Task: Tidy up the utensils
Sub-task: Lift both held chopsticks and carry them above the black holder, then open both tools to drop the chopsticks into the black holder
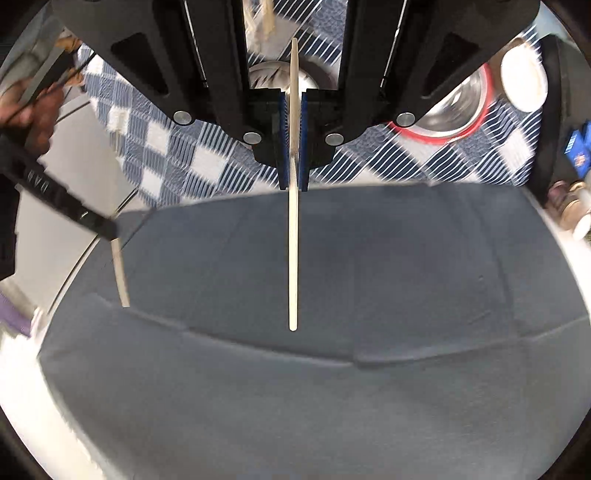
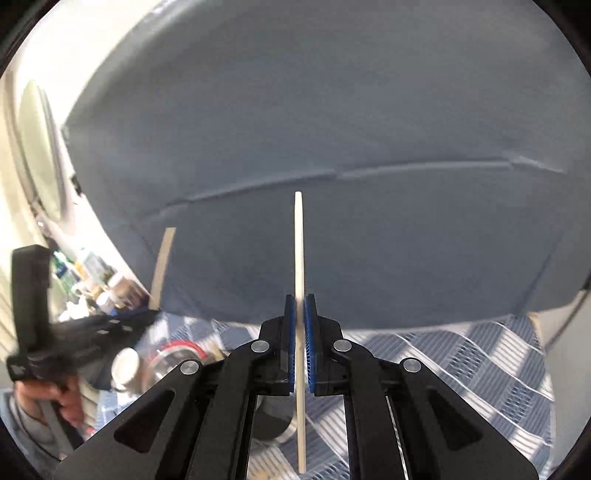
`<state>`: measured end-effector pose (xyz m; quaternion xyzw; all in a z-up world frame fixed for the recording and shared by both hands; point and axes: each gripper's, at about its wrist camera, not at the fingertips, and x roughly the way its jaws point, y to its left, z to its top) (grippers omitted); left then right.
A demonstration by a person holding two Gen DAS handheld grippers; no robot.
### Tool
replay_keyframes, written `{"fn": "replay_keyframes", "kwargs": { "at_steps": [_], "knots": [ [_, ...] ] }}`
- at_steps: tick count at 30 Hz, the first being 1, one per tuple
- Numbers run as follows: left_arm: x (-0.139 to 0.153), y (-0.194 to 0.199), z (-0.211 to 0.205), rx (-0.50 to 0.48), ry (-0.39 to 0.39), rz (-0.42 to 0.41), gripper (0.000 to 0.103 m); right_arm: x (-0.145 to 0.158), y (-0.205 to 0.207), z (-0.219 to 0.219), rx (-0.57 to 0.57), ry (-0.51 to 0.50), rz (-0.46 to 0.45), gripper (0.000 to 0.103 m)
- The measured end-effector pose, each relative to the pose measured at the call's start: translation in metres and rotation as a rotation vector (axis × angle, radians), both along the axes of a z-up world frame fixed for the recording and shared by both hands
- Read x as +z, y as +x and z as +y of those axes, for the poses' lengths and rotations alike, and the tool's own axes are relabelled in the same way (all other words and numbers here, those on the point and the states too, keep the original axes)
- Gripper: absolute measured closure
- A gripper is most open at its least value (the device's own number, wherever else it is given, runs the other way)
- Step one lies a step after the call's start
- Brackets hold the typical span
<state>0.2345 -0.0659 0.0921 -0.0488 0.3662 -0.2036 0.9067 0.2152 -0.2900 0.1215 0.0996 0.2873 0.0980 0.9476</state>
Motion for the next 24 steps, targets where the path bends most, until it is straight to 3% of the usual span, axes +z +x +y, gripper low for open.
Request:
{"fn": "replay_keyframes", "kwargs": {
  "at_steps": [5,10,13,18,24],
  "knots": [
    [-0.012,0.003,-0.01,-0.003,-0.067,-0.091,0.098,-0.012,0.01,0.022,0.039,0.075,-0.08,0.098],
    [-0.034,0.009,-0.01,0.004,-0.105,-0.116,0.098,-0.029,0.023,0.042,0.073,0.146,-0.153,0.098],
    [-0.047,0.012,-0.01,0.003,-0.104,-0.127,0.098,-0.044,0.036,0.051,0.081,0.181,-0.163,0.098],
    [-0.073,0.009,-0.013,-0.012,-0.039,-0.169,0.098,-0.08,0.049,0.061,0.037,0.218,-0.145,0.098],
    [-0.089,0.006,-0.002,-0.005,-0.068,-0.147,0.098,-0.108,0.05,0.073,0.065,0.187,-0.101,0.098]
  ]
}}
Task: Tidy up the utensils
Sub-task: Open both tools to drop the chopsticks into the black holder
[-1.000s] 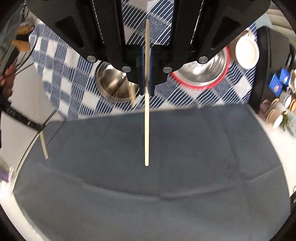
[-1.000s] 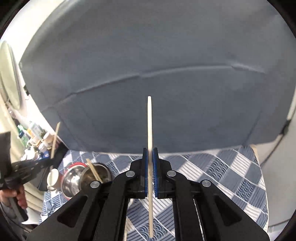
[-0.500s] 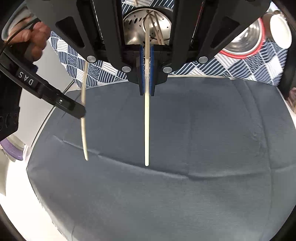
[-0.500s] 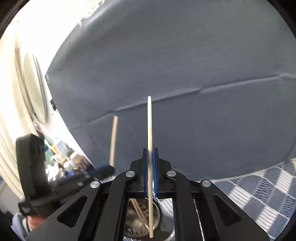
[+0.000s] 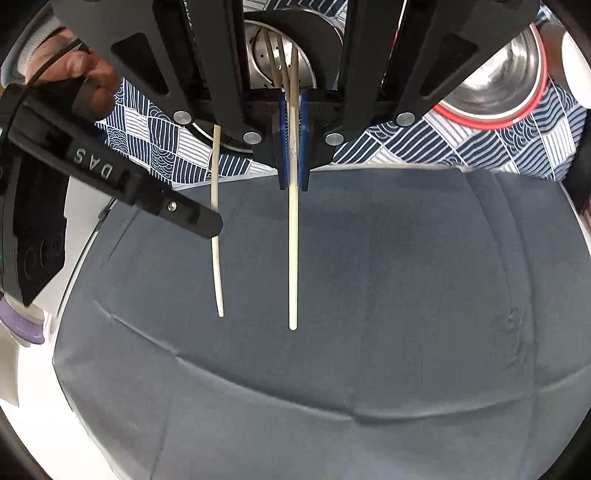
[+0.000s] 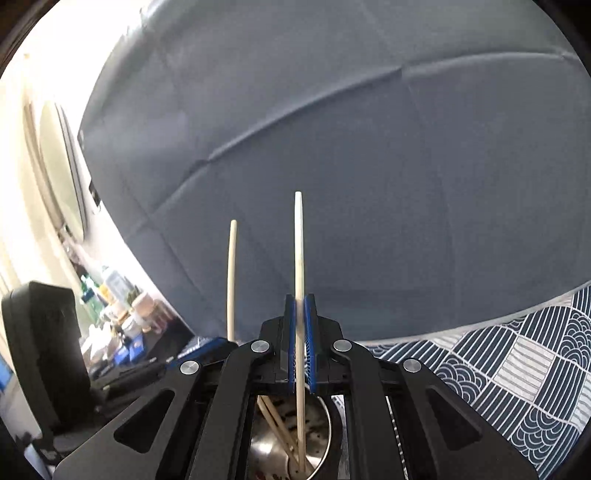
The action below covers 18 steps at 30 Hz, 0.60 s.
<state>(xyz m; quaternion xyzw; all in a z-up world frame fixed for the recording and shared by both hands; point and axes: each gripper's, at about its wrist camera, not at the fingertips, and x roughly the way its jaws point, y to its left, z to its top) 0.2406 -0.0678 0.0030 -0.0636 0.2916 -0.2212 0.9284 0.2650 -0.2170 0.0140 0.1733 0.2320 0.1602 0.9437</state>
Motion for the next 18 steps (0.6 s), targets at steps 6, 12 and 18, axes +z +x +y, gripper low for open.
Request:
{"fn": "replay_keyframes", "kwargs": {
  "at_steps": [6,12,18],
  "knots": [
    [-0.008,-0.007,0.005,0.002,-0.008,-0.012,0.098,-0.015,-0.009,0.01,0.025,-0.051,0.008,0.098],
    [-0.007,-0.014,0.01,0.015,-0.026,-0.001,0.086,-0.015,-0.028,0.007,0.025,-0.129,0.006,0.094],
    [0.009,-0.028,0.017,0.043,-0.017,-0.009,0.067,0.01,-0.038,0.001,0.003,-0.158,-0.004,0.081]
  ]
}}
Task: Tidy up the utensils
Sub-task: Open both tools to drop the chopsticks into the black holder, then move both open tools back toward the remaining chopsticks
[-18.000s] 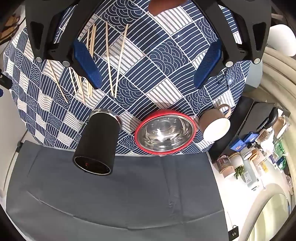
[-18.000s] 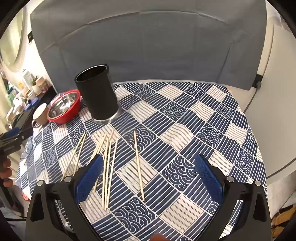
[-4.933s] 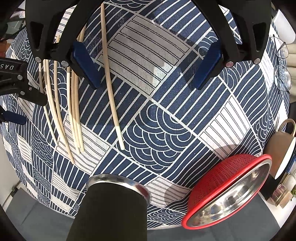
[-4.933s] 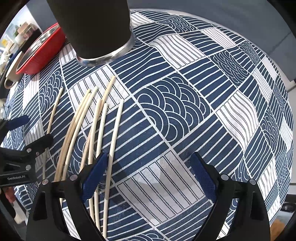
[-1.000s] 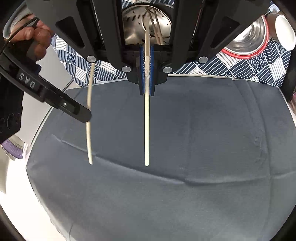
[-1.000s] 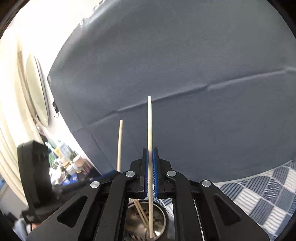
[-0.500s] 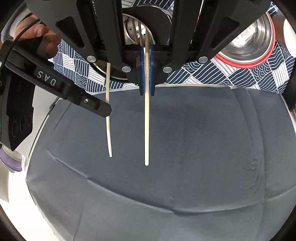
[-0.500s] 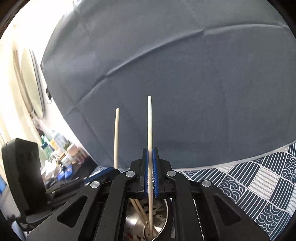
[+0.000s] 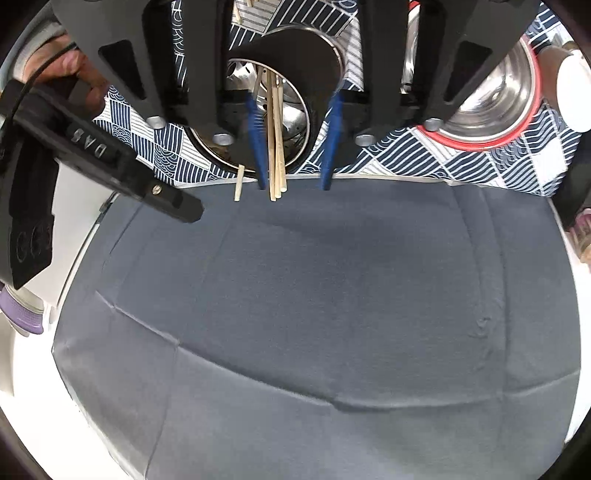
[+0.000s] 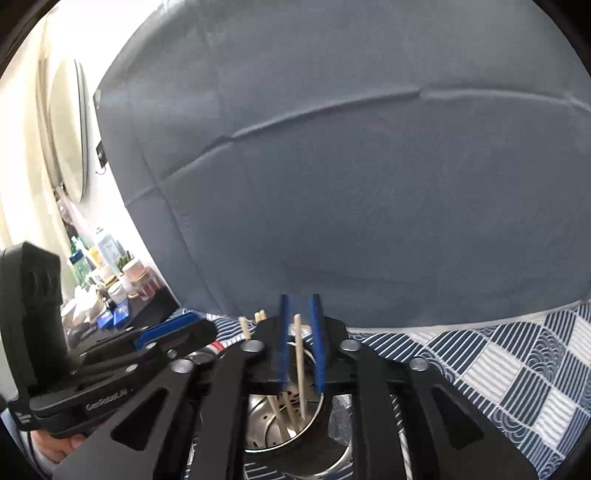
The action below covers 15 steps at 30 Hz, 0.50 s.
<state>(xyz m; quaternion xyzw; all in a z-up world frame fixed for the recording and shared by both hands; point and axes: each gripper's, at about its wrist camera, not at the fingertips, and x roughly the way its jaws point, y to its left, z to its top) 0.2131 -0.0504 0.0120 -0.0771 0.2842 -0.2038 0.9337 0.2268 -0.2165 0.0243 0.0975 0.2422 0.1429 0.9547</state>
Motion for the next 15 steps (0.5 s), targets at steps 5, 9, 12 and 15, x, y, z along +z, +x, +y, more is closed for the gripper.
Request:
{"fn": "replay_keyframes", "kwargs": {
  "at_steps": [5,9,12,15],
  "knots": [
    [0.012,-0.013,0.009,0.019,0.01,-0.002,0.044,0.019,-0.011,-0.005,-0.036,-0.019,-0.008,0.056],
    [0.017,-0.024,0.021,0.05,-0.016,0.019,0.02,0.026,-0.022,-0.006,-0.059,-0.043,0.003,0.039],
    [0.019,-0.034,0.027,0.085,0.002,0.011,0.008,0.028,-0.032,-0.006,-0.053,-0.045,0.017,0.029],
    [0.018,-0.041,0.034,0.099,0.022,0.036,0.006,0.027,-0.04,-0.005,-0.069,-0.053,0.039,0.019]
  ]
}}
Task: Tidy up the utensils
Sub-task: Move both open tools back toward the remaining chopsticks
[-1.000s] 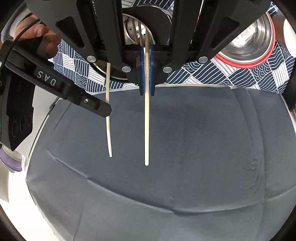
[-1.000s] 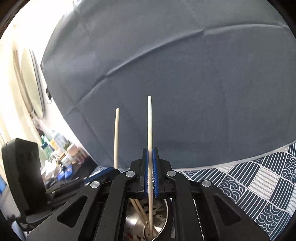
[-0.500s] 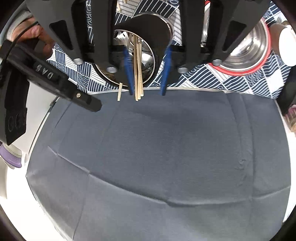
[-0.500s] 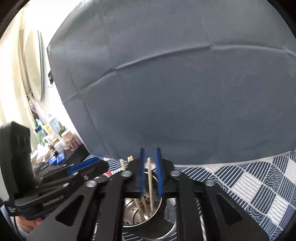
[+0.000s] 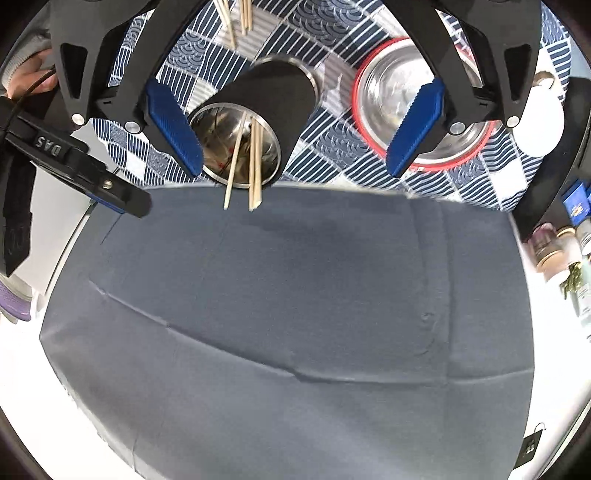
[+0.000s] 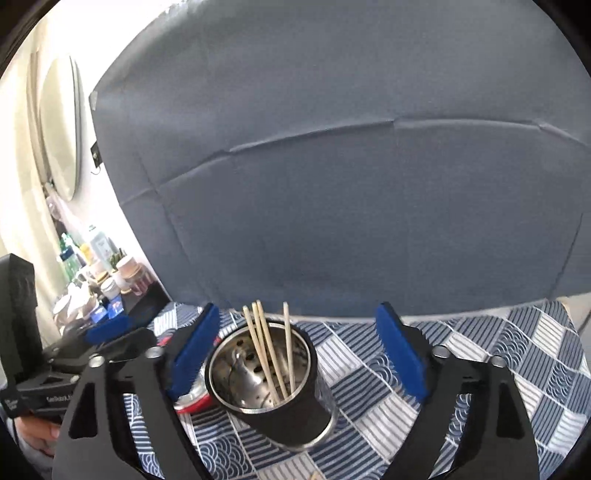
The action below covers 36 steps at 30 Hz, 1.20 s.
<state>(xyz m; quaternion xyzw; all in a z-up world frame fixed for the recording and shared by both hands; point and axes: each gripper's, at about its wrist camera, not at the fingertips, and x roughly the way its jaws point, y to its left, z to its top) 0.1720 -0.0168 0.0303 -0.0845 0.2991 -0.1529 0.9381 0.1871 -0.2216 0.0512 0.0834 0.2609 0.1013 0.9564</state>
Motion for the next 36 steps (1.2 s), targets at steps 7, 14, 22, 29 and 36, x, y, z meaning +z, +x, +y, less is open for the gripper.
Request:
{"fn": "replay_keyframes", "kwargs": {
  "at_steps": [7,14,22,29,36],
  "knots": [
    [-0.017,-0.023,0.007,-0.006,0.032,0.057,0.006,-0.018,-0.024,-0.006,-0.042,-0.043,0.089,0.016],
    [-0.04,-0.045,0.007,-0.025,0.047,0.113,0.006,-0.047,-0.045,-0.02,-0.085,-0.067,0.172,0.016],
    [-0.068,-0.069,-0.001,-0.058,0.079,0.178,0.006,-0.081,-0.068,-0.032,-0.114,-0.082,0.259,0.016],
    [-0.099,-0.081,-0.003,-0.06,0.084,0.277,0.006,-0.101,-0.082,-0.035,-0.117,-0.099,0.316,0.016],
    [-0.13,-0.09,-0.009,-0.078,0.102,0.35,0.006,-0.127,-0.093,-0.031,-0.08,-0.132,0.392,0.016]
  ]
}}
